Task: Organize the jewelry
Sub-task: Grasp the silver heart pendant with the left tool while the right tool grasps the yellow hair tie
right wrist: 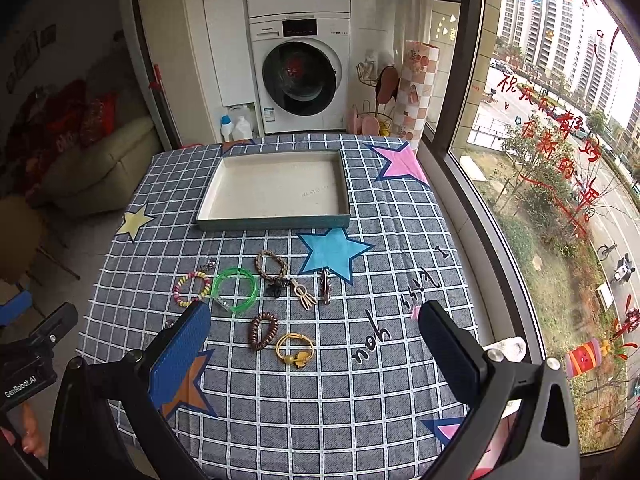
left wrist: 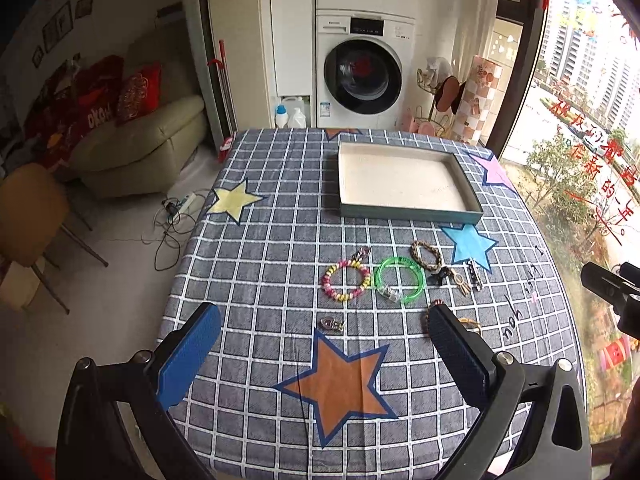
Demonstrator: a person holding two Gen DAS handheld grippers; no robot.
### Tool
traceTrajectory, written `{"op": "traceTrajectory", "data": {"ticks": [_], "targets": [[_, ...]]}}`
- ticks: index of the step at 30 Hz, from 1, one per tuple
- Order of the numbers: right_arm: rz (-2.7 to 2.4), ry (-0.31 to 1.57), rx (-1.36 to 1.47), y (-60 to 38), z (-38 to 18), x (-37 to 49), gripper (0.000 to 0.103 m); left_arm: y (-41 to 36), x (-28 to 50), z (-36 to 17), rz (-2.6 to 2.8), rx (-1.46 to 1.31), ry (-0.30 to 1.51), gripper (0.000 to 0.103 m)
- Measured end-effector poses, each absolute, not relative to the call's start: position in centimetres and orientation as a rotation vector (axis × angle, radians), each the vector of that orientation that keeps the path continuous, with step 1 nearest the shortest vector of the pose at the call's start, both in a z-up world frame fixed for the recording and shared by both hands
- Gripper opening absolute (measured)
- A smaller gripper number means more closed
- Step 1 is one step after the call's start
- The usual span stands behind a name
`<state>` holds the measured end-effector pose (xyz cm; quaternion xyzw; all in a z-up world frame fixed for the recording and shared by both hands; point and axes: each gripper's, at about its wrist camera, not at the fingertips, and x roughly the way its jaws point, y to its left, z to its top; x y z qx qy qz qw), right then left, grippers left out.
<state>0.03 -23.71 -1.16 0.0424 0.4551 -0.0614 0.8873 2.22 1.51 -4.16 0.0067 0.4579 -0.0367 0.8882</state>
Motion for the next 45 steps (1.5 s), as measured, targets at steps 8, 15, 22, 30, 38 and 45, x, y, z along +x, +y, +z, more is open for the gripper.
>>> {"op": "traceTrajectory", "data": {"ticks": [8, 15, 22, 30, 38, 45], "targets": [[-0.15, 1.119, 0.137, -24.2, -7.1, 0.6, 0.103, 2.8, 4.2, -10.7, -0.077, -0.002, 1.138, 0.103], [-0.151, 1.257, 0.145, -24.8, -13.0, 1.3, 0.103, 2.5, 6.3, -16.3, -0.067, 0.0, 1.23, 0.103], [-0.134, 1.35, 0.156, -24.9, -18.6, 3.1, 0.103, 1.0, 8.1, -20.2, -0.067, 0.006, 1.245, 0.103], [-0.127, 1.369, 0.137, -25.0, -22.6, 5.4, 0.102, -0.1, 10.2, -23.2, -0.042, 0.017, 1.242, 0.103], [-0.102, 1.382, 0.107, -24.0, -24.5, 6.6, 0.074, -0.9, 11.1, -24.6, -0.054, 0.04, 1.241, 0.092], [-0.089, 1.356, 0.066, -22.9, -24.7, 6.8, 0.041, -2.3, 10.0, -23.6, -0.115, 0.059, 1.208, 0.045]]}}
